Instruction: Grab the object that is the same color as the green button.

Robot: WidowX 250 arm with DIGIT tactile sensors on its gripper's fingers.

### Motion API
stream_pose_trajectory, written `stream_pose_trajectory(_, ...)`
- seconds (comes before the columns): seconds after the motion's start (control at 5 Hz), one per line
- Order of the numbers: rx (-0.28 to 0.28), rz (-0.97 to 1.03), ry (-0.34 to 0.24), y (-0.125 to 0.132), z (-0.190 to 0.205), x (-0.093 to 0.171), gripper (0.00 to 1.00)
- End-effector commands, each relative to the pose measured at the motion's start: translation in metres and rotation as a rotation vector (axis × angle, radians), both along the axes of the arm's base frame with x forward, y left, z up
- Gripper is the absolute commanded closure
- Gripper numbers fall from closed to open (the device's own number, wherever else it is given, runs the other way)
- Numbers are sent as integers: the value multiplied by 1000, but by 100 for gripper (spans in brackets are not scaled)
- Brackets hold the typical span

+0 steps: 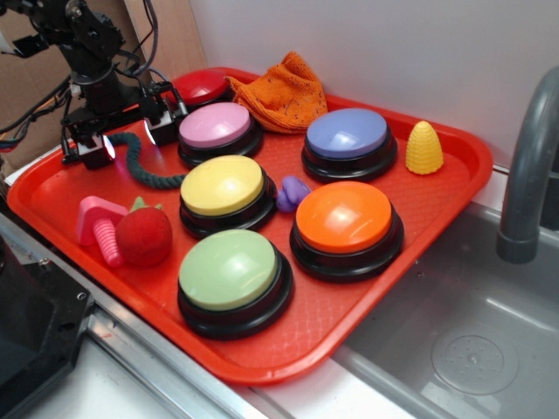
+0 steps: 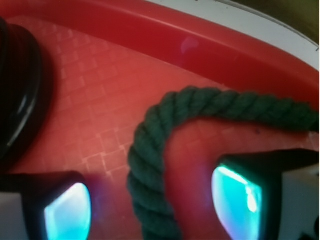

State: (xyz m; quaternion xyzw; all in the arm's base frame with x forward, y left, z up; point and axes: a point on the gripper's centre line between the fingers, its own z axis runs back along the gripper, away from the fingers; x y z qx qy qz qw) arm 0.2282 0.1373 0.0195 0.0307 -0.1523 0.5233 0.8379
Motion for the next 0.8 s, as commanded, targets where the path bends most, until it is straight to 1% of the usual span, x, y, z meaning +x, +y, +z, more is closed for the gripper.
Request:
stream_pose_trajectory(0.0, 32, 10, -40, 2, 9, -4, 100)
stream_pose_trajectory(0.2, 49, 12, -32, 2, 8, -3, 100)
stream_pose_trajectory(0.4, 50, 9, -37, 3, 10, -2, 100)
stream_pose_trajectory(0.6, 69, -26, -21, 2, 17, 3, 100)
